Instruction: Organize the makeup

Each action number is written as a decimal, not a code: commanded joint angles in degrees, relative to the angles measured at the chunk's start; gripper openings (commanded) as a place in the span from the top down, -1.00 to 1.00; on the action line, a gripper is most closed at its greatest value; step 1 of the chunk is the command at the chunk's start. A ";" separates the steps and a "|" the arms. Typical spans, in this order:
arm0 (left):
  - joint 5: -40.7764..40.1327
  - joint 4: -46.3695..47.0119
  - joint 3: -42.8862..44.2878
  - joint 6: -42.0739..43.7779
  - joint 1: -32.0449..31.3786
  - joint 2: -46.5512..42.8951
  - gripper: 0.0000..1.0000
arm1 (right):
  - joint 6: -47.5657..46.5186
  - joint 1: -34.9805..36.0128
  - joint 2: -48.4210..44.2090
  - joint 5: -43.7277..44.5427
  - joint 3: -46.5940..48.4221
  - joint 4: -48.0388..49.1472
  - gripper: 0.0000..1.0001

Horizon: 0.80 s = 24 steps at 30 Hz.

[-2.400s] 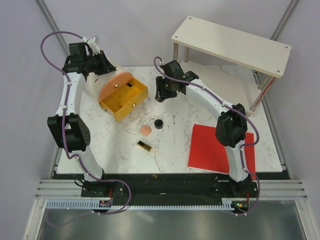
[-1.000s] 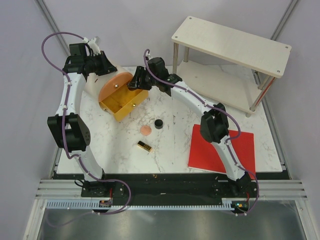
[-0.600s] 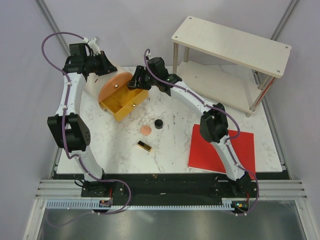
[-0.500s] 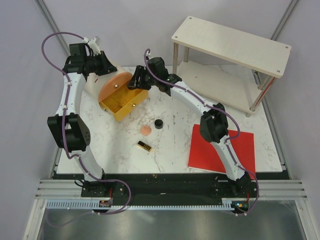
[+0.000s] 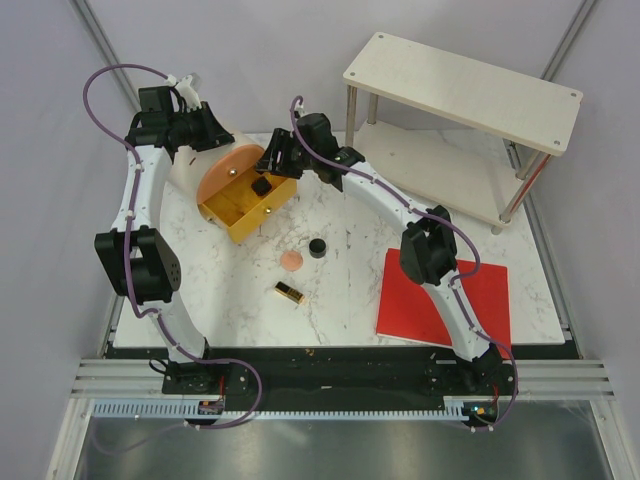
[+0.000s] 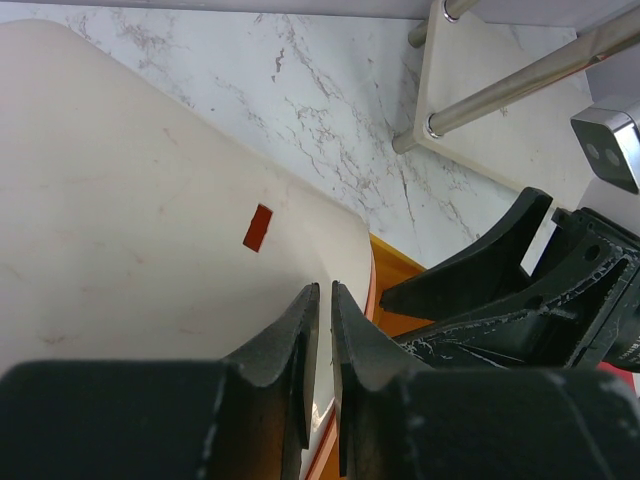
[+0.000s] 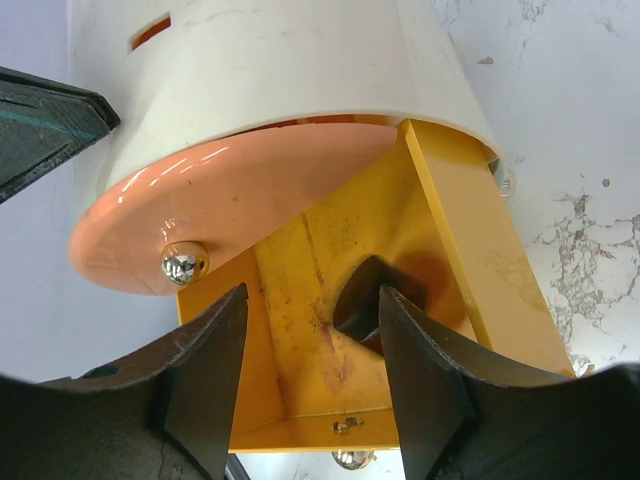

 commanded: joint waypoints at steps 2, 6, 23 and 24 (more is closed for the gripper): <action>-4.52 -12.74 -3.42 1.26 0.79 4.09 0.61 | 0.82 -0.46 -1.41 0.17 0.50 2.11 -0.25; -4.60 -12.66 -3.42 1.25 0.70 4.09 0.61 | 0.73 -0.82 -2.29 0.34 0.32 2.28 -0.27; -4.34 -12.74 -3.60 1.17 0.70 4.27 0.60 | -27.03 1.20 -22.67 7.02 -21.25 -20.30 -0.28; -4.17 -12.74 -3.68 1.17 0.70 4.36 0.60 | -28.35 1.64 -23.64 8.33 -23.47 -20.65 -0.29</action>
